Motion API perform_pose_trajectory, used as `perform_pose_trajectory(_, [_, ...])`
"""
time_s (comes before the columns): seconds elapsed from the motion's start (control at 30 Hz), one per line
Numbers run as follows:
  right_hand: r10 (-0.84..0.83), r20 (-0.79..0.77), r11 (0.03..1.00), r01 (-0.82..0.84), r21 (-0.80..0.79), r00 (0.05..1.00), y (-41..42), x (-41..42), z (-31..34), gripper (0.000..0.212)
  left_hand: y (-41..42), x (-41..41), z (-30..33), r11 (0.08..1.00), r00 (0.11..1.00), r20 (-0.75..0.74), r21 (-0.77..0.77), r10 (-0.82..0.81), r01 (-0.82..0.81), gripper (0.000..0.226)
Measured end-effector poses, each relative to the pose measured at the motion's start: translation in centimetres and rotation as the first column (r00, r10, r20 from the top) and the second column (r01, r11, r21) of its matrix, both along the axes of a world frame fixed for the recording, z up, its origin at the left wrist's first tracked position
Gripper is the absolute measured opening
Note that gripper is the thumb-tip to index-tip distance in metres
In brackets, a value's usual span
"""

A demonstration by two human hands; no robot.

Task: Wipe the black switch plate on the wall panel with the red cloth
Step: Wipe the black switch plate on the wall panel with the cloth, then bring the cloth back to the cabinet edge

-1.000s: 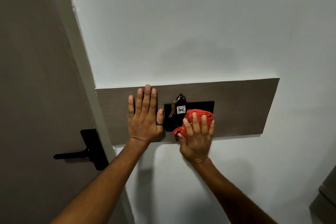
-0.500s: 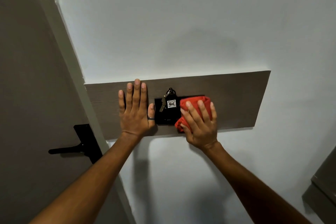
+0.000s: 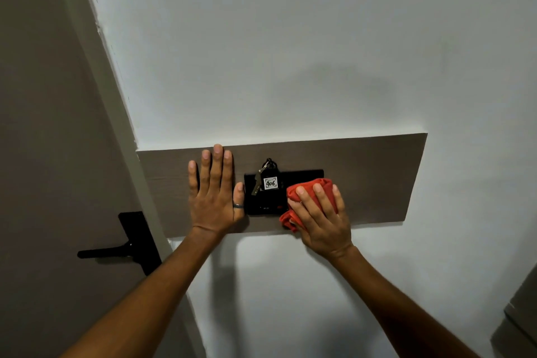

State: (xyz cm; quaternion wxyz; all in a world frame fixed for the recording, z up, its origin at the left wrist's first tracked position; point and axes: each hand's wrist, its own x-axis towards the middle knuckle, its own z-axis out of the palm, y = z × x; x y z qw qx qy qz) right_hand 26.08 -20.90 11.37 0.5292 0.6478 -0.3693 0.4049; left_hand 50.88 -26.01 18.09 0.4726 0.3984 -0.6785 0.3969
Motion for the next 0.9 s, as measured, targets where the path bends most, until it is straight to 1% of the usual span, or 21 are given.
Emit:
perform_pose_trajectory(0.03, [0.014, 0.013, 1.0, -0.014, 0.004, 1.0, -0.2, 0.1, 1.1, 0.052, -0.1, 0.0, 0.1, 1.0, 1.0, -0.001, 0.004, 0.01, -0.01, 0.066])
perform_pose_trajectory(0.1, [0.047, 0.092, 0.999, -0.047, -0.009, 0.995, -0.6, 0.9, 4.2, 0.052, -0.3, 0.3, 0.5, 1.0, 1.0, 0.004, 0.003, 0.022, -0.022, 0.067])
perform_pose_trajectory(0.17, [0.053, 0.174, 0.998, -0.056, 0.013, 0.983, -0.5, 1.7, 5.7, 0.047, -0.2, 0.2, 0.4, 0.999, 0.999, 0.012, 0.021, 0.03, -0.031, 0.067])
perform_pose_trajectory(0.2, [0.049, 0.179, 0.998, -0.055, 0.026, 0.983, -0.2, 1.9, 5.7, 0.045, 0.1, 0.1, 0.3, 0.999, 0.999, 0.018, 0.039, 0.037, -0.038, 0.067])
perform_pose_trajectory(0.3, [0.047, 0.081, 0.997, -0.051, 0.049, 0.996, 1.0, 0.9, 5.0, 0.042, 1.2, -0.4, 0.5, 0.99, 1.0, 0.003, 0.139, 0.015, -0.016, 0.065])
perform_pose_trajectory(0.37, [0.03, 0.036, 0.999, -0.031, 0.016, 0.999, 1.8, -0.2, 5.0, 0.035, 2.6, -1.0, 0.4, 0.972, 0.998, -0.067, 0.233, -0.01, 0.025, 0.062])
perform_pose_trajectory(0.43, [0.026, 0.052, 0.999, -0.029, 0.044, 0.998, 3.0, -1.7, 4.8, 0.031, 4.8, -1.9, -0.9, 0.955, 0.985, -0.151, 0.272, -0.077, 0.117, 0.059])
perform_pose_trajectory(0.5, [0.051, 0.129, 0.983, -0.073, 0.168, 0.99, 4.8, -2.8, 3.9, 0.033, 7.0, -3.2, -3.0, 0.948, 0.974, -0.159, 0.251, -0.159, 0.196, 0.057])
perform_pose_trajectory(0.53, [0.074, 0.225, 0.959, -0.131, 0.253, 0.972, 6.1, -4.3, 3.3, 0.036, 8.3, -4.9, -4.3, 0.935, 0.966, -0.133, 0.251, -0.222, 0.249, 0.057])
perform_pose_trajectory(0.57, [0.112, 0.38, 0.917, -0.243, 0.317, 0.918, 7.5, -5.5, 2.5, 0.039, 9.5, -6.8, -5.8, 0.917, 0.955, -0.102, 0.266, -0.279, 0.297, 0.057])
perform_pose_trajectory(0.6, [0.148, 0.59, 0.854, -0.404, 0.329, 0.793, 8.8, -5.9, 1.9, 0.04, 10.6, -8.1, -6.7, 0.898, 0.945, -0.067, 0.297, -0.32, 0.325, 0.057])
perform_pose_trajectory(0.63, [0.121, 0.802, 0.775, -0.561, 0.292, 0.585, 10.3, -6.6, 1.4, 0.038, 11.5, -10.2, -7.6, 0.874, 0.935, -0.042, 0.341, -0.353, 0.346, 0.057])
perform_pose_trajectory(0.67, [0.048, 0.94, 0.715, -0.669, 0.203, 0.337, 11.8, -8.0, 0.5, 0.035, 12.5, -12.9, -8.6, 0.839, 0.92, -0.025, 0.402, -0.392, 0.368, 0.057])
perform_pose_trajectory(0.7, [-0.024, 0.997, 0.678, -0.732, 0.069, 0.072, 13.1, -9.0, -0.4, 0.033, 13.3, -15.2, -9.4, 0.8, 0.904, -0.003, 0.463, -0.428, 0.381, 0.058])
perform_pose_trajectory(0.73, [-0.073, 0.98, 0.649, -0.754, -0.096, -0.187, 14.6, -10.4, -1.7, 0.032, 14.2, -17.4, -10.1, 0.757, 0.887, 0.012, 0.526, -0.462, 0.387, 0.058])
perform_pose_trajectory(0.77, [-0.12, 0.896, 0.614, -0.741, -0.272, -0.428, 15.7, -12.1, -2.9, 0.032, 14.8, -19.5, -10.5, 0.725, 0.873, 0.029, 0.57, -0.487, 0.385, 0.059])
perform_pose_trajectory(0.8, [-0.177, 0.758, 0.578, -0.689, -0.437, -0.628, 17.1, -14.8, -4.5, 0.033, 15.5, -22.3, -11.3, 0.686, 0.857, 0.038, 0.619, -0.513, 0.383, 0.059])
perform_pose_trajectory(0.83, [-0.246, 0.613, 0.557, -0.627, -0.545, -0.751, 18.4, -17.6, -6.1, 0.036, 16.2, -24.9, -12.0, 0.643, 0.846, 0.037, 0.667, -0.532, 0.375, 0.059])
perform_pose_trajectory(0.87, [-0.29, 0.505, 0.566, -0.571, -0.595, -0.813, 20.1, -20.5, -7.6, 0.041, 17.0, -27.6, -12.8, 0.594, 0.836, 0.036, 0.72, -0.548, 0.358, 0.059])
perform_pose_trajectory(0.9, [-0.3, 0.402, 0.571, -0.5, -0.651, -0.865, 21.6, -23.0, -9.0, 0.047, 17.7, -29.7, -13.4, 0.551, 0.829, 0.041, 0.765, -0.557, 0.332, 0.059])
